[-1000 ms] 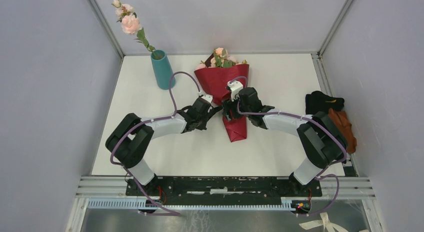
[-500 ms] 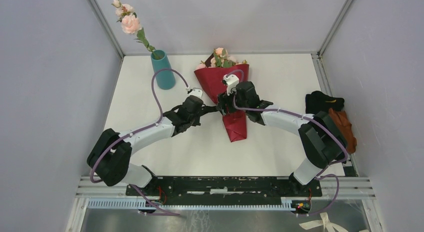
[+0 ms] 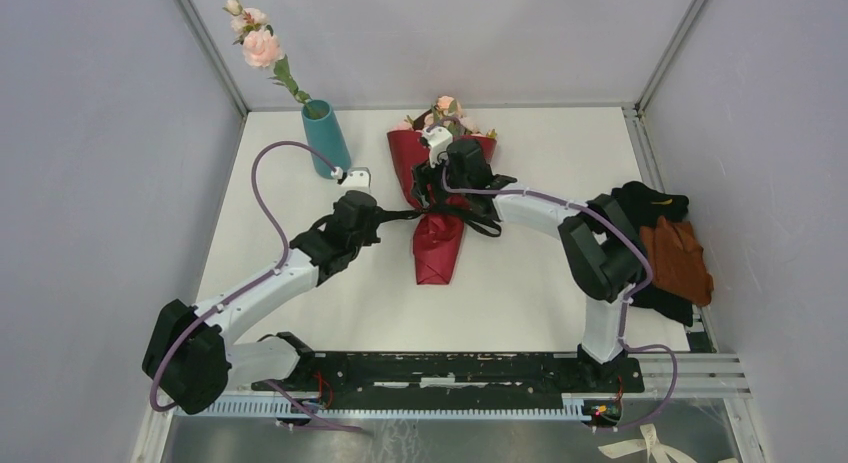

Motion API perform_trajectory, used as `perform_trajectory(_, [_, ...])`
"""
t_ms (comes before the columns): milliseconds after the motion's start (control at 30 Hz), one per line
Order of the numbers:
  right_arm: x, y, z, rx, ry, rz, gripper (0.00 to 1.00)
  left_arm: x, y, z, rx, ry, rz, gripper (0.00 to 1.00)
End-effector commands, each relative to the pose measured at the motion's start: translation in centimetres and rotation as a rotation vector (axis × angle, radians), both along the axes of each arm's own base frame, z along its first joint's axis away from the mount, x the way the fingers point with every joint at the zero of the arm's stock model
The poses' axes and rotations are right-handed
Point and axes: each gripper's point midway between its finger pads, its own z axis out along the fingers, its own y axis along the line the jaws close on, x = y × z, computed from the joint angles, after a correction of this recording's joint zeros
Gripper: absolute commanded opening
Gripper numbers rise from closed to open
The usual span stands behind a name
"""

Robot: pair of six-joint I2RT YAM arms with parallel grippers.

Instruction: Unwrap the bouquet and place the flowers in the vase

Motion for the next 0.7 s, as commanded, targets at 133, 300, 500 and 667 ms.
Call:
perform_trajectory(133, [0.8, 2.8, -4.8, 0.114, 0.128, 0.094, 0.7, 0.8, -0.1, 0.3, -0.039, -0.026, 0.045, 0.02])
perform_trajectory(300, [0.9, -0.2, -8.7, 0.161, 0.23, 0.019, 0.69, 0.8, 0.6, 0.4, -0.032, -0.04, 0.077, 0.02])
perform_trajectory(500, [0.1, -2.9, -10.5, 0.278, 0.329, -0.032, 0.68, 1.0, 2.4, 2.4, -0.093, -0.12, 0.222, 0.02])
perform_trajectory(667, [-0.5, -3.1, -10.6, 0.286, 0.33, -0.03, 0.68, 1.0, 6.1, 6.3, -0.143, -0.251, 0.4, 0.02])
